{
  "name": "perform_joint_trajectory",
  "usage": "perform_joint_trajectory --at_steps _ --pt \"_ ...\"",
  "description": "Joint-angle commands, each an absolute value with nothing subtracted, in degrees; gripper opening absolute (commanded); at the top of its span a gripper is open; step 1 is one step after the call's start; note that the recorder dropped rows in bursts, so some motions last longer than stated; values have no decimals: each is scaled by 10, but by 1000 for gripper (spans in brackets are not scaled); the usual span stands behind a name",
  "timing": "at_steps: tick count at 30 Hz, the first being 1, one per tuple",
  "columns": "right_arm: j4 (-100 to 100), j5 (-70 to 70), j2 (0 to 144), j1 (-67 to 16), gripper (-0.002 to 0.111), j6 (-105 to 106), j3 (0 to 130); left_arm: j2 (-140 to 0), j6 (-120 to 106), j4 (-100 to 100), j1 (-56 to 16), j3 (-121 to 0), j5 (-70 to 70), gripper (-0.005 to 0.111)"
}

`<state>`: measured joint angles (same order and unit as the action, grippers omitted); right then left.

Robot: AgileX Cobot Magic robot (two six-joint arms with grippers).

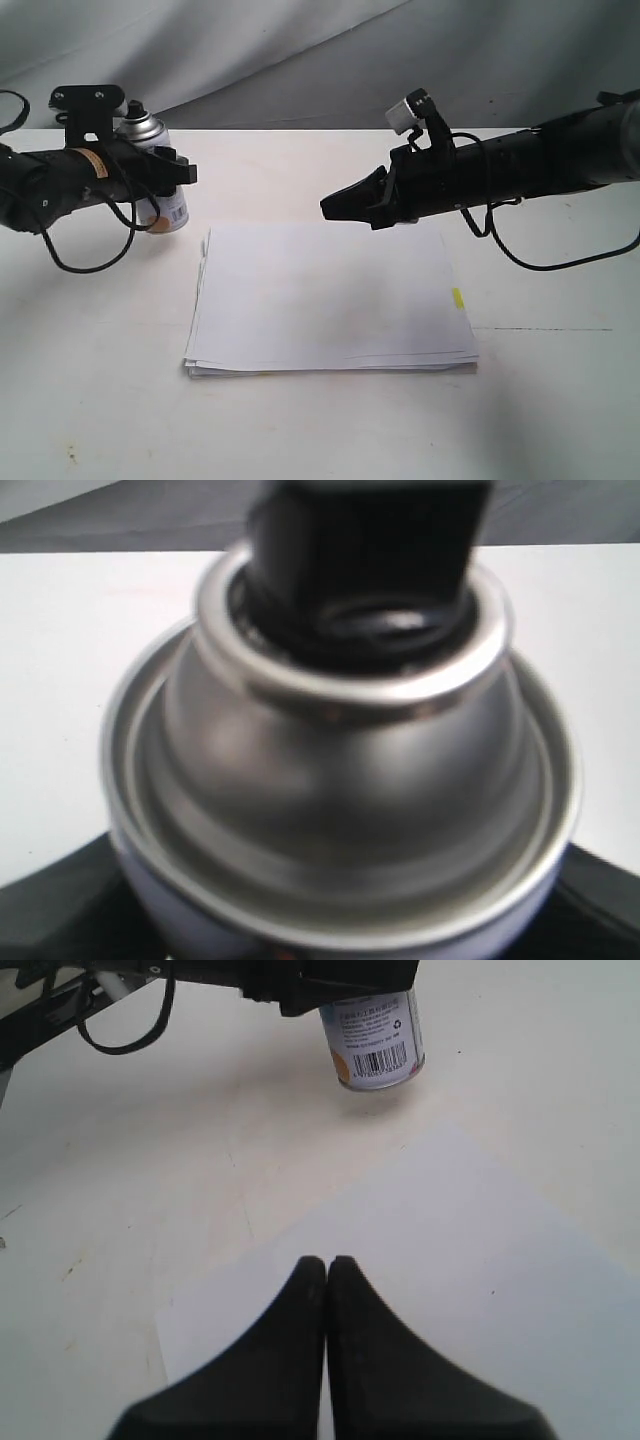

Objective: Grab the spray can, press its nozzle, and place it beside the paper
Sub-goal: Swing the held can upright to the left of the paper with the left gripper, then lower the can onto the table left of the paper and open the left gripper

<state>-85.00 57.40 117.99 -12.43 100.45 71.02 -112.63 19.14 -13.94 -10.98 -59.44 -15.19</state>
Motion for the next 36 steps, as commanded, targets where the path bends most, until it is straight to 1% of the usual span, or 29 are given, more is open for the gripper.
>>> perform_joint_trajectory --at_steps 1,5,14,22,36 --pt "-850 579 1174 -121 0 1004 708 -1121 93 -49 -109 -575 -214 0" --pt "-850 579 1174 -121 0 1004 708 -1124 53 -50 -109 -575 -215 0" --pt "-850 579 1174 -121 0 1004 708 -1136 59 -47 -110 -573 -232 0" --pt "-850 579 1174 -121 0 1004 708 -1136 59 -32 -110 -534 -279 0" --pt "-850 579 1174 -121 0 1004 708 -1136 73 -30 -110 -515 -334 0"
